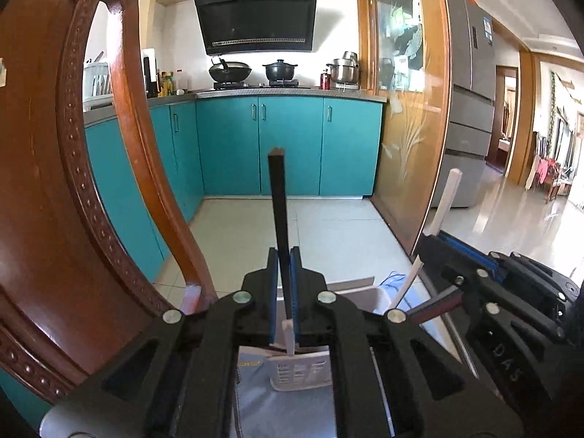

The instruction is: Organize utensils

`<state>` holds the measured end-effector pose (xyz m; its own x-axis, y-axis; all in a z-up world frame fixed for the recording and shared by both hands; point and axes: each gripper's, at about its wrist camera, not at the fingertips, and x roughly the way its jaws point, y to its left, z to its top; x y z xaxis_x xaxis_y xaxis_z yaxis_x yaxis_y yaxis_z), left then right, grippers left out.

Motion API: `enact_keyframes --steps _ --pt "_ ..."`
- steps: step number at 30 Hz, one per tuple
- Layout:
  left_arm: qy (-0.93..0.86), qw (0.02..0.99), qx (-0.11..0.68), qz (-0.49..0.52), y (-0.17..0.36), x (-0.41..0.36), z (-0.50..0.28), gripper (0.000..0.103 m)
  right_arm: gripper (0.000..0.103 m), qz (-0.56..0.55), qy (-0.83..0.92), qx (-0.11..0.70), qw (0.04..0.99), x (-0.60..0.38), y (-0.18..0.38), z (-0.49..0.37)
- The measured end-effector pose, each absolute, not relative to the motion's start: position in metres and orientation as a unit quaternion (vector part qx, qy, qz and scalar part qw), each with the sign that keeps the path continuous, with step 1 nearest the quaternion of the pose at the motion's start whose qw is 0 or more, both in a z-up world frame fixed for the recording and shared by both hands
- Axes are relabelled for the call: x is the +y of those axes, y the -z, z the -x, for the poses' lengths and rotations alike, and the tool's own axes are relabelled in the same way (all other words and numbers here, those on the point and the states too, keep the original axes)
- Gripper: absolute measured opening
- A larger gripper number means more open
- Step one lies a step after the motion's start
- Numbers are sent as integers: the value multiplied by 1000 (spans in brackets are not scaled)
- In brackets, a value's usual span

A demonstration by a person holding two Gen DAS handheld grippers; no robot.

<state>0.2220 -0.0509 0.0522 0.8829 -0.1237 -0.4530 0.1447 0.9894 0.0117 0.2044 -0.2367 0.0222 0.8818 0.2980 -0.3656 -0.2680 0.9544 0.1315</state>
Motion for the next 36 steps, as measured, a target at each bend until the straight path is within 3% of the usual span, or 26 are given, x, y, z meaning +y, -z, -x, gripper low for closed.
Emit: enact_keyframes --steps 6,9,12,16,21,25,30,36 --pt "70 970 232 -31 -45 -51 -221 7 7 -38 -145 202 968 -232 -13 -203" --pt "66 972 224 -34 -49 -53 -221 8 15 -41 -142 193 970 -235 -17 -196" --pt "63 975 210 -38 -55 -51 -209 18 22 -42 -145 167 974 -239 -30 -176" --pt "56 980 188 -38 -63 -45 -185 34 54 -48 -148 124 980 -249 -43 -137" --pt "27 986 157 -50 -57 -38 -138 80 100 -37 -151 96 983 -266 -36 -72" --pt "27 987 147 -49 -37 -30 -91 98 100 -31 -127 109 985 -284 -5 -28" --pt "36 985 163 -30 -10 -22 -35 99 100 -6 -81 179 981 -290 29 3" --pt "59 982 178 -32 9 -25 5 99 100 7 -85 164 983 -279 34 31"
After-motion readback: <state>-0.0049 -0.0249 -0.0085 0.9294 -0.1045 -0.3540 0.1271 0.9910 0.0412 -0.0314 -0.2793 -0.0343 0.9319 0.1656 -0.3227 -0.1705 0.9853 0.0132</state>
